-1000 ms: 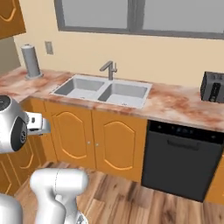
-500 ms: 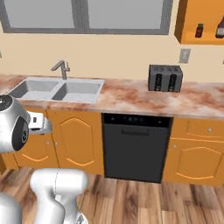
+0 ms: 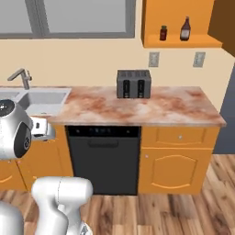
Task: Collect the paprika, ketchup, and shaker from the cabinet and place them next to the stove.
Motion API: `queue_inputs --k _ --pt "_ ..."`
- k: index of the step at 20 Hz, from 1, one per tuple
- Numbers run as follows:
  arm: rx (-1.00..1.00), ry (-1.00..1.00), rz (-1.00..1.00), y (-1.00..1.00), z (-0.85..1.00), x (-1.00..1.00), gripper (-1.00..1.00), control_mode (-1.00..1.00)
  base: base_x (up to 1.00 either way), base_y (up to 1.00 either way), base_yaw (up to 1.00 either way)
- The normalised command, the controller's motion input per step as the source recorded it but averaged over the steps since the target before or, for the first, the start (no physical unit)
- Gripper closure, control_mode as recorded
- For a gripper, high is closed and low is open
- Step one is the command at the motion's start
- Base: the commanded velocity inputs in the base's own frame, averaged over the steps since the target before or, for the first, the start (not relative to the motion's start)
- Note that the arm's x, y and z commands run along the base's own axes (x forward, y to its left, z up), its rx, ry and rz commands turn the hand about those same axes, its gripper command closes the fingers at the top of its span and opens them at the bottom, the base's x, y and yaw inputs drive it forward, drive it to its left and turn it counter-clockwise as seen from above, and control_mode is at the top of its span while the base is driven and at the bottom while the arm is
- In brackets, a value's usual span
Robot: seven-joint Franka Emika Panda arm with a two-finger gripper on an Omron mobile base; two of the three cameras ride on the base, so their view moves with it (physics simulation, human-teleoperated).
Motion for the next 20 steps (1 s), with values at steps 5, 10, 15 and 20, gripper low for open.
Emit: queue_inputs --k 5,10,15,20 --pt "0.0 0.0 0.0 0.0 0.0 0.0 -1.0 1.0 0.75 -0.63 -0.17" --pt "0.0 0.0 0.0 0.0 0.0 0.0 -1.0 1.0 0.74 -0.57 -0.12" --pt "0.0 0.0 0.0 0.0 0.0 0.0 -1.0 1.0 0.68 -0.45 -0.08" --pt "0.0 0.0 0.0 0.0 0.0 0.0 -1.0 1.0 0.69 -0.3 0.0"
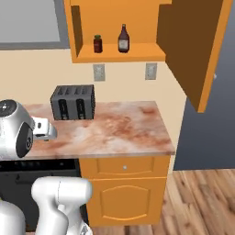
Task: Collect the paprika, ketchup, and shaker from the cabinet and place them next to the stove.
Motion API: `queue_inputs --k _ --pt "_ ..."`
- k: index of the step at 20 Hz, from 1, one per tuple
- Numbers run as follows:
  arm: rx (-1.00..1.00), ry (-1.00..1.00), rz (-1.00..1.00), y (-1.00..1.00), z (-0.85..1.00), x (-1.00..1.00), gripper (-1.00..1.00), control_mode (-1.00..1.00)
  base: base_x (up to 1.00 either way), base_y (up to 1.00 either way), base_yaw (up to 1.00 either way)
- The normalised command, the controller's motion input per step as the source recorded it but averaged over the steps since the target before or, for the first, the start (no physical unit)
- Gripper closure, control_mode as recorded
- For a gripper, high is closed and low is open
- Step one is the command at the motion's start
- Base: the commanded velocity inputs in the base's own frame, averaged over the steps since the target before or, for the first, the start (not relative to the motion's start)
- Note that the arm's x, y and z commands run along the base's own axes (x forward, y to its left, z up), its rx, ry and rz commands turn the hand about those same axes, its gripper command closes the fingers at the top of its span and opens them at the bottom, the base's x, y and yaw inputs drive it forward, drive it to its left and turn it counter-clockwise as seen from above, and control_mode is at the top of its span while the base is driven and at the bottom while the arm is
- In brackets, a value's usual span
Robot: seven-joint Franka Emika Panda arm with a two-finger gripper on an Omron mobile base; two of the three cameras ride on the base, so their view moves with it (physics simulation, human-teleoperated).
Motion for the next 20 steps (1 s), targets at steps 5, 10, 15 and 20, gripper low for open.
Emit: queue_inputs --k 5,10,15,20 --pt "0.0 0.0 0.0 0.0 0.0 0.0 -1.0 1.0 0.7 -0.35 0.0" --pt "0.0 0.0 0.0 0.0 0.0 0.0 -1.0 1.0 0.67 -0.3 0.0" --pt "0.0 0.0 0.0 0.0 0.0 0.0 -1.0 1.0 0.59 -0.23 0.0" --pt "0.0 0.0 0.0 0.0 0.0 0.0 -1.0 1.0 0.63 -0.33 0.02"
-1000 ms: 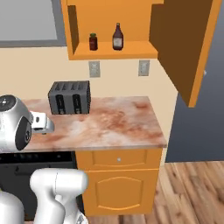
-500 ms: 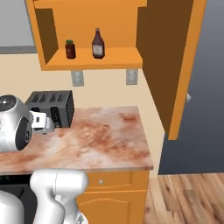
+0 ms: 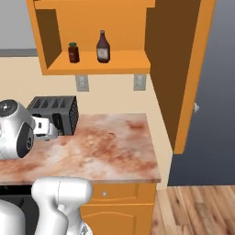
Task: Collect the paprika, ketchup, and shaker from the cabinet and place them next to the stove.
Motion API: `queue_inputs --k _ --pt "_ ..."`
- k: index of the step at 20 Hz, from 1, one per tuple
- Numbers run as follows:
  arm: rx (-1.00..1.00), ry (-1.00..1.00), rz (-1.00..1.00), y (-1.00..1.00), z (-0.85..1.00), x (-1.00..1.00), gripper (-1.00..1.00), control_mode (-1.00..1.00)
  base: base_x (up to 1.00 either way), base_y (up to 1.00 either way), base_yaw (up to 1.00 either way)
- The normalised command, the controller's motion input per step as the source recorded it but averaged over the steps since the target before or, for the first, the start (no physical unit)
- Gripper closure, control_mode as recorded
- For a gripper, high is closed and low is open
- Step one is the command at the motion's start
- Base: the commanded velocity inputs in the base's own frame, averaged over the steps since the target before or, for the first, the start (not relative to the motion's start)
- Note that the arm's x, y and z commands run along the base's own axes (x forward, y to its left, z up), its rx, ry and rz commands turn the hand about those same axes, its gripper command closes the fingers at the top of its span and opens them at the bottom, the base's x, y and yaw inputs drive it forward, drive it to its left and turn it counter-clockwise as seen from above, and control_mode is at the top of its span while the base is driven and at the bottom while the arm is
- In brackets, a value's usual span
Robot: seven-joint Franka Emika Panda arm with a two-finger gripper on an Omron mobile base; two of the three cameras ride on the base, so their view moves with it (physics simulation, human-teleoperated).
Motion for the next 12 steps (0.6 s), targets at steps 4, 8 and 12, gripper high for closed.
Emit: queue_inputs --k 4,8,12 --pt "0.0 0.0 0.0 0.0 0.0 0.0 -1.0 1.0 0.64 -0.54 0.02" --pt "0.0 0.0 0.0 0.0 0.0 0.0 -1.0 1.0 0.41 -0.73 0.01" --pt "0.0 0.0 0.0 0.0 0.0 0.0 -1.0 1.0 0.41 -0.63 0.06"
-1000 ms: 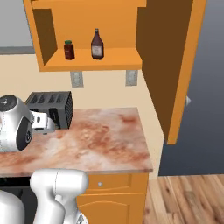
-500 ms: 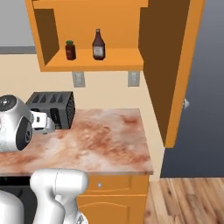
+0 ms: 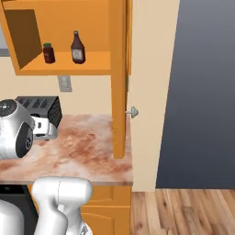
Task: Collect the paprika, ketchup, and shaker from the cabinet and place them next to the stove.
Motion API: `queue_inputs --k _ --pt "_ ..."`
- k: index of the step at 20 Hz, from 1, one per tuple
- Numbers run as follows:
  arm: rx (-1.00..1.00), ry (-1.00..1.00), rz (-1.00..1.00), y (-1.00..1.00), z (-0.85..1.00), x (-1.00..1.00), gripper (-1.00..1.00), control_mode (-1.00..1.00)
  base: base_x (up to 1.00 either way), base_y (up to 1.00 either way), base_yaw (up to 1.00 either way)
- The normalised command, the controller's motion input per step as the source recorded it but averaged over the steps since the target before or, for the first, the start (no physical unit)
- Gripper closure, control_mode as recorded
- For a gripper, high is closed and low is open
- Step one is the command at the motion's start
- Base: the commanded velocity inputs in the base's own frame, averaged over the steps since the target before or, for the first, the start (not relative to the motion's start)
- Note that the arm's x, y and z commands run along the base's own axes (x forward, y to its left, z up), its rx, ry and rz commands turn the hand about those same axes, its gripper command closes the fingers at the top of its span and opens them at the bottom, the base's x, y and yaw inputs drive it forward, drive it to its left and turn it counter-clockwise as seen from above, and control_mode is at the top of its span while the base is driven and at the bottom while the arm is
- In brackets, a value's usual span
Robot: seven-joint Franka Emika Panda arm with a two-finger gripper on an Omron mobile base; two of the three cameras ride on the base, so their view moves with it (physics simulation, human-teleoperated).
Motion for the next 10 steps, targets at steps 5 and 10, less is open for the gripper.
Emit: queue_inputs --k 5,10 --pt "0.0 0.0 0.0 0.0 0.0 0.0 -1.0 1.0 0.62 -0.27 0.12" --pt "0.0 0.0 0.0 0.0 0.0 0.0 -1.0 1.0 0.64 0.0 0.2"
